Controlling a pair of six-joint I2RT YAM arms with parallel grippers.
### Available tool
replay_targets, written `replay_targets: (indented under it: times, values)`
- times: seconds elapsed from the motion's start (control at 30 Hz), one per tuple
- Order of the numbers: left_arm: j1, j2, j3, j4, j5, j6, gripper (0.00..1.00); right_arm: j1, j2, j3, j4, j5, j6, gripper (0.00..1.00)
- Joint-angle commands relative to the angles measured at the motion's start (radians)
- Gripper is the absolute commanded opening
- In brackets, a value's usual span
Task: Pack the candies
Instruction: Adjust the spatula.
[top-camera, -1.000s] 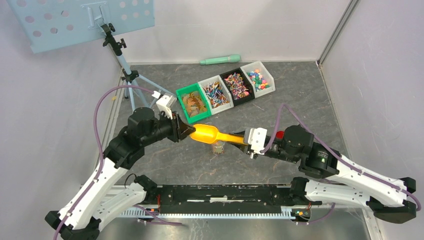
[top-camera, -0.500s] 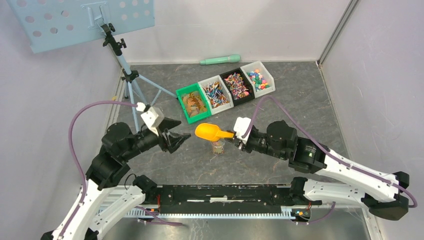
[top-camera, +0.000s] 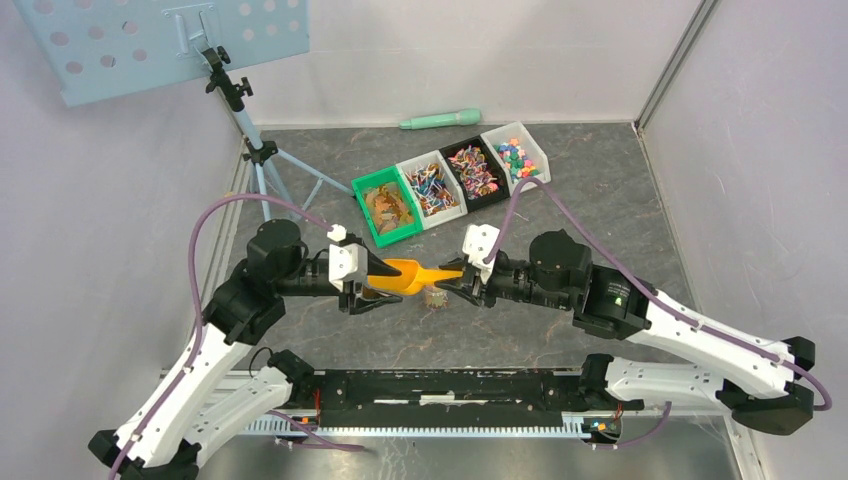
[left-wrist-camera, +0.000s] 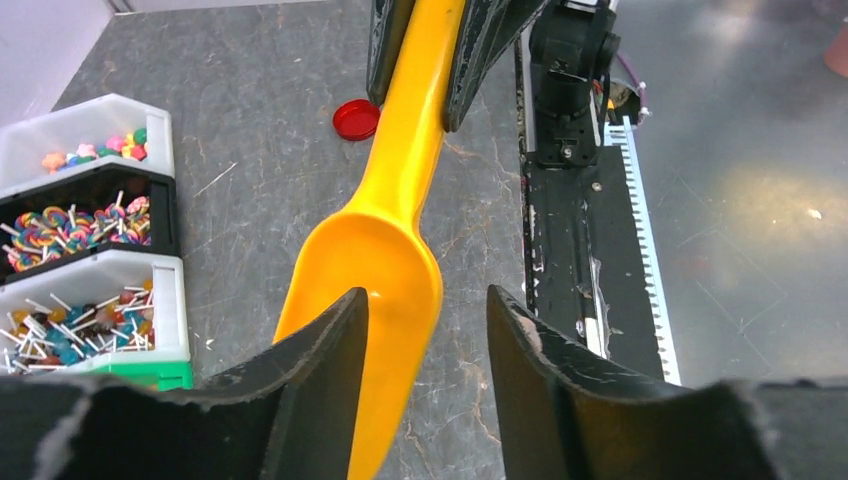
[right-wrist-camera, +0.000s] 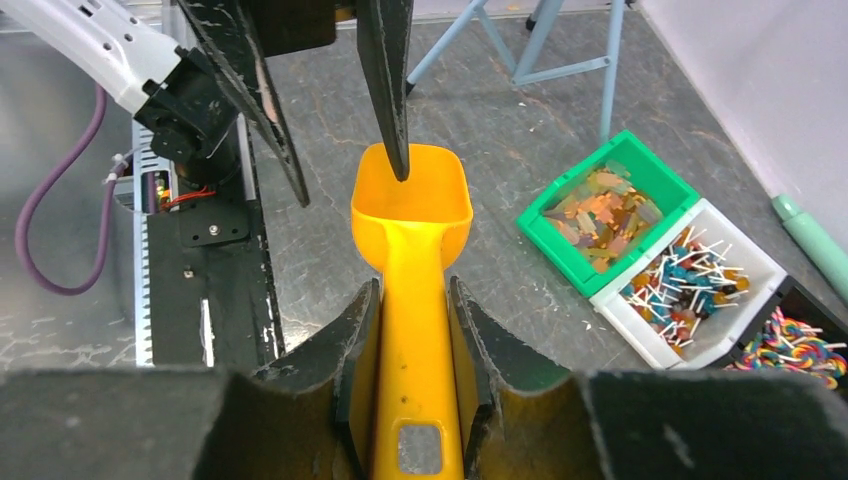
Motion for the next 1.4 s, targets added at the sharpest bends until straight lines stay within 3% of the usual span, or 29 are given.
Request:
replay_targets:
  times: [0.0,0.3,0.37,0.53,0.6,0.73,0.93,1.37]
  values:
    - [0.002,0.021,-0.01,0.009,0.093,0.096,0.51,-0.003,0.0,0.04,0.05,-0.039,0.027,0.0]
    - [0.002,0.038,-0.031,0.024,0.126,0.067,0.56,-0.003,-0.004,0.036,0.09,-0.032,0.037,0.0]
    - [0.002,0.047,-0.03,0.027,0.124,0.062,0.5,-0.003,-0.003,0.034,0.098,-0.045,0.042,0.0]
    - [0.002,0.069,-0.025,0.062,0.145,0.029,0.16,-0.004,-0.005,0.017,0.133,-0.074,0.068,0.01]
    - [0.002,0.077,-0.016,0.05,0.156,0.035,0.03,-0.004,-0.01,0.004,0.14,-0.074,0.081,0.13]
    - [0.002,0.085,0.017,-0.038,0.186,0.087,0.02,-0.014,-0.034,-0.012,0.085,-0.088,0.078,0.37]
    - [0.002,0.064,-0.007,0.017,0.196,0.047,0.02,-0.02,-0.104,-0.107,0.191,-0.107,0.124,0.55]
    - [0.002,0.047,-0.032,0.067,0.2,0.021,0.02,-0.021,-0.05,-0.129,0.273,-0.198,0.184,0.54]
